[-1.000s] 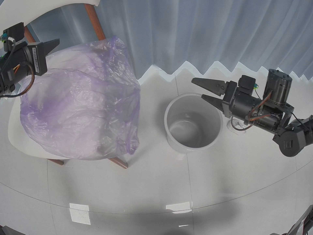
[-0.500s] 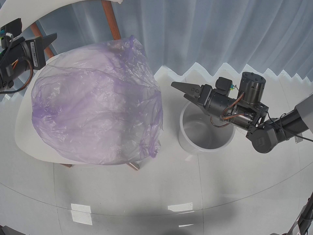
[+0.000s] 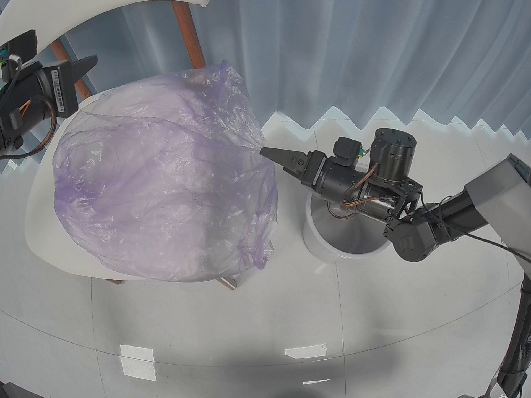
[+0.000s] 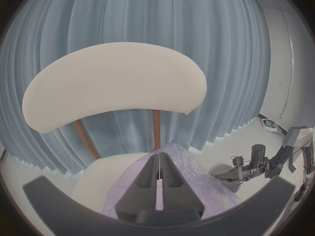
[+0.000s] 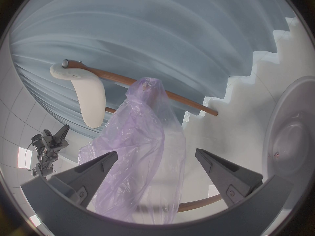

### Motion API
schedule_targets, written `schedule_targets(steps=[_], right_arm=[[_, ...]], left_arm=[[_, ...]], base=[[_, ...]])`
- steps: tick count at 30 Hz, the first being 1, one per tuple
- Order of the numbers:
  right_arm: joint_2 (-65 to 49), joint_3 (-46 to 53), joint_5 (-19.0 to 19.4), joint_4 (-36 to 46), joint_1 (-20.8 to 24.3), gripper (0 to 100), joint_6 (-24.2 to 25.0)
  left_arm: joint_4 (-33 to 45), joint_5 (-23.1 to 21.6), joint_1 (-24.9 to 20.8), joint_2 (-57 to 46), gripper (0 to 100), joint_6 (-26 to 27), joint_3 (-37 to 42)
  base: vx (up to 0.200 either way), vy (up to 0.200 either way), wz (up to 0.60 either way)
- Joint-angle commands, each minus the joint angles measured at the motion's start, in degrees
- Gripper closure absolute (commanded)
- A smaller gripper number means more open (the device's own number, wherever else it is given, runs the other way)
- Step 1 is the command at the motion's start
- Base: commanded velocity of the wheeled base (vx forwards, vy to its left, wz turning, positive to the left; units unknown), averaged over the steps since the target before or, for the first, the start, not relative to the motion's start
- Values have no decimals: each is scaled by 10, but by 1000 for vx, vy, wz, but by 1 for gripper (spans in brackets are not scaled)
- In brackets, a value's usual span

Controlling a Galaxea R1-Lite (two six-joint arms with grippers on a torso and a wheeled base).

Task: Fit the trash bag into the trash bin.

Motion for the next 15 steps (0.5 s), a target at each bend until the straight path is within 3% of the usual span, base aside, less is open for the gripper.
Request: schedule_targets(steps=[1, 7, 15], right_arm=[[31, -27, 0, 0, 11, 0, 2], [50, -49, 1, -1, 27, 0, 22], [52, -95, 0, 4, 56, 0, 108]], left_arm=[[0, 0, 0, 0, 100, 0, 0], [0, 1, 1, -1, 100, -1, 0], [0, 1, 4, -1, 100, -3, 0]], base=[[0, 0, 0], [0, 0, 0], [0, 0, 0]])
